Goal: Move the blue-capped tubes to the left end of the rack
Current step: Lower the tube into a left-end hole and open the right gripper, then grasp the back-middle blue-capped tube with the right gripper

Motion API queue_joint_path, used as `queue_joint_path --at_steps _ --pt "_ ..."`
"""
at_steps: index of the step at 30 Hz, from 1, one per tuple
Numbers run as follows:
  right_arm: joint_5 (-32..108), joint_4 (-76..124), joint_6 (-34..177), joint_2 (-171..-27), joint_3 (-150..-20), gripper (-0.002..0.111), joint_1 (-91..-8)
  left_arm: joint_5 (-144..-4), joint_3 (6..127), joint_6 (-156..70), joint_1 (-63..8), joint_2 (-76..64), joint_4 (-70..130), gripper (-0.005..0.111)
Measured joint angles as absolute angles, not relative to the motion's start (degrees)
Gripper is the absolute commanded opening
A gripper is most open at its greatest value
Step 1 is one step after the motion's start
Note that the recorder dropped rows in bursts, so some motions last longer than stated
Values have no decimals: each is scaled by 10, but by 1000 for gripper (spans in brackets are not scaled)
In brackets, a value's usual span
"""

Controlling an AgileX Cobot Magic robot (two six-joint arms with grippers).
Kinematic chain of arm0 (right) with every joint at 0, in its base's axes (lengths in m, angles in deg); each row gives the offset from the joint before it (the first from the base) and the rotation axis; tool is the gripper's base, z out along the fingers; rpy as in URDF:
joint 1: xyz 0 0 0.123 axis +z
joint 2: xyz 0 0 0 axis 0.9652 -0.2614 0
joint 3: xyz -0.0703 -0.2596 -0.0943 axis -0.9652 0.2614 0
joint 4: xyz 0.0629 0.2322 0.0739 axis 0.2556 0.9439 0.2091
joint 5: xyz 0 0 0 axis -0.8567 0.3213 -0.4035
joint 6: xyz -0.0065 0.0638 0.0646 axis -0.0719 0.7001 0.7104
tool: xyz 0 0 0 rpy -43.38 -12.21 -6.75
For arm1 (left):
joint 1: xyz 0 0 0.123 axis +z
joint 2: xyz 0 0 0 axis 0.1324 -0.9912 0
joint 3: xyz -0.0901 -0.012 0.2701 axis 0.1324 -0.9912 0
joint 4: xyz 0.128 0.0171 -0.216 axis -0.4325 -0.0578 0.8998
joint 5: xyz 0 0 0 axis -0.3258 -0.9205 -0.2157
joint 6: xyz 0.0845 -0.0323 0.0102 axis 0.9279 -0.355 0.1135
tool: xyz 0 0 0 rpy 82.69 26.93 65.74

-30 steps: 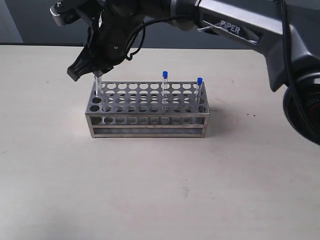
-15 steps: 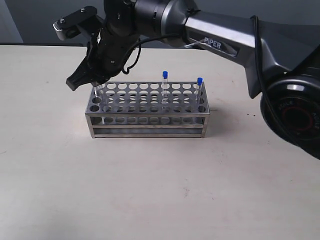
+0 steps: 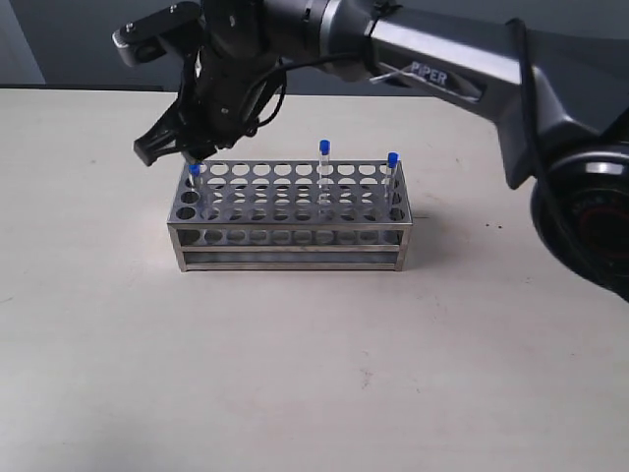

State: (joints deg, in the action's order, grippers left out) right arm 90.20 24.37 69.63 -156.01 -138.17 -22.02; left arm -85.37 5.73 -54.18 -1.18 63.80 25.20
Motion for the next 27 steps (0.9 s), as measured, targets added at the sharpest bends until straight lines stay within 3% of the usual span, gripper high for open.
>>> queue_joint_path --at_steps 10,18,27 --pt "972 74 820 -1511 -1383 39 -235 -854 57 -542 -12 638 252 0" --pt "1008 97 839 -1545 -1382 39 -303 -854 57 -542 -12 638 252 0" --pt "1006 127 836 -1571 -1381 39 -308 -854 57 -542 -12 638 252 0"
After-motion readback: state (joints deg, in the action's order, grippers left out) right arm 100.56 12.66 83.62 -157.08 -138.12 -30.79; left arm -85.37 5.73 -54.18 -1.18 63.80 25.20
